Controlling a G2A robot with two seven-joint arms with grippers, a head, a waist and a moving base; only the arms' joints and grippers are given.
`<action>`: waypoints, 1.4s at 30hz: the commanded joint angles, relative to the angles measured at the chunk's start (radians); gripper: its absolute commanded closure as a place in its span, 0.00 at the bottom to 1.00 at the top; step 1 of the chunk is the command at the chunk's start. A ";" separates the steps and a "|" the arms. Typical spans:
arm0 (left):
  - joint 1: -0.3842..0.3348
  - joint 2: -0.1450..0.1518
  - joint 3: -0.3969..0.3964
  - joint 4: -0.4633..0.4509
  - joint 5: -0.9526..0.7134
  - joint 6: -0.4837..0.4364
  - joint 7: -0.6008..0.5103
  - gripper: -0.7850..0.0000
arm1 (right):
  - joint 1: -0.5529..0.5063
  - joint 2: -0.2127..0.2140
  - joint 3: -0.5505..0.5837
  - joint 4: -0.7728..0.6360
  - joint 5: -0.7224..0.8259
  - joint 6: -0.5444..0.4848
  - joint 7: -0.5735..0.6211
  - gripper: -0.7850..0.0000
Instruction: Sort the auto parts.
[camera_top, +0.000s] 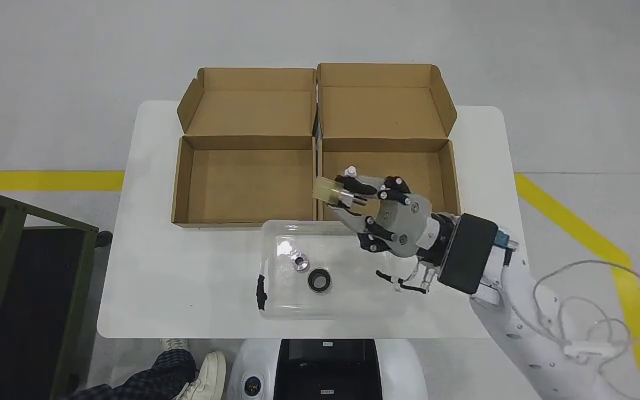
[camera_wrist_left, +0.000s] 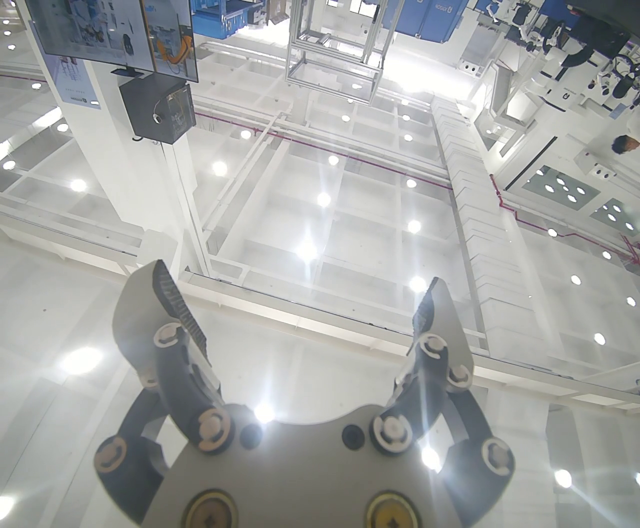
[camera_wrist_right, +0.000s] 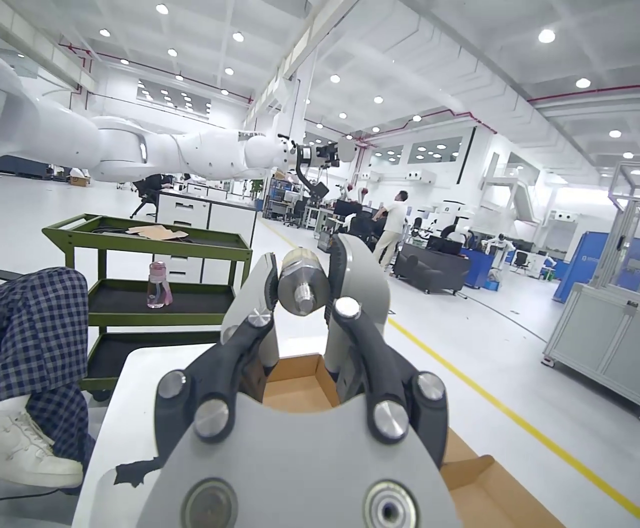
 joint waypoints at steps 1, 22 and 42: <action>0.000 0.000 0.000 0.000 0.000 0.000 0.000 0.00 | -0.004 -0.001 0.008 -0.007 -0.002 0.000 -0.003 1.00; 0.000 0.000 0.000 0.000 0.000 0.000 0.000 0.00 | -0.019 -0.015 0.034 -0.024 -0.040 -0.002 -0.026 1.00; 0.000 0.000 0.000 0.000 0.000 0.000 0.000 0.00 | -0.072 -0.008 0.096 0.026 0.034 -0.038 0.342 1.00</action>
